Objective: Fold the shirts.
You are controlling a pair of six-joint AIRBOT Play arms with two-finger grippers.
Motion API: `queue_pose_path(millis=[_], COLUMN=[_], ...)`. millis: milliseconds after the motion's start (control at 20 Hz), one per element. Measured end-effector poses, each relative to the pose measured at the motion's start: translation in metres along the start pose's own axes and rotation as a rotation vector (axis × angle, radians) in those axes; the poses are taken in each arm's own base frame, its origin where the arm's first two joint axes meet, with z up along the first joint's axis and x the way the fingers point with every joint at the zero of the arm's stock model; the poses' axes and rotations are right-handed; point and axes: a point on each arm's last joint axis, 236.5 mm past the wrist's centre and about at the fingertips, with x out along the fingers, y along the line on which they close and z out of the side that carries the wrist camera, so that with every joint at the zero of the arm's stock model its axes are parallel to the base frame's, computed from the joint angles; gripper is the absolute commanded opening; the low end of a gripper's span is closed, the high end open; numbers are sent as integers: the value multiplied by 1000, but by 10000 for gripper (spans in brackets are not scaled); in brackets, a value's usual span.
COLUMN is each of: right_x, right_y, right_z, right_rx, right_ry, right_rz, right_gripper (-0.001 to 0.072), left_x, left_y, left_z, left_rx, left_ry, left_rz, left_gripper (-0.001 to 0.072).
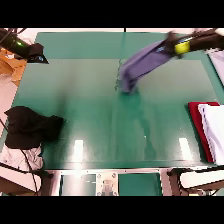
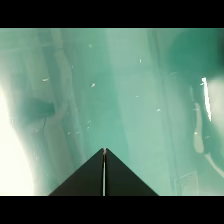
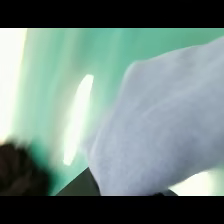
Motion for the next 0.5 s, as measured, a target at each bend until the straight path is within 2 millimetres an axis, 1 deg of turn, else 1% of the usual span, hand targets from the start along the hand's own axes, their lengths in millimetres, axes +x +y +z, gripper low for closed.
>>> queue_pose_path(millis=[50,100,200,250,350,400,450,500], right_x=[-30,-61,-120,-147,-197,-219,-236,-251], right_y=[-20,-46,-100,-125,-171,-193,-212,-231], right_z=[18,34,53,56,55,49,41,27], right_rx=[41,91,196,240,328,369,412,458], right_ry=[-60,-126,-237,-282,-360,-383,-393,-388], right_rz=[-48,-100,-196,-239,-326,-374,-414,-455], right_gripper=[14,13,14,14,13,13,13,13], left_x=[0,0,0,0,0,0,0,0], left_y=[0,0,0,-1,-2,-5,-7,-9], left_z=[-1,-1,-2,-2,-2,-2,-2,-1], left_rx=[0,0,-2,-3,-6,-5,-5,-4], left_ry=[3,6,9,9,11,8,7,4], left_rz=[-1,-1,-2,-3,-10,-20,-28,-39], left_gripper=[22,22,22,22,22,22,22,22])
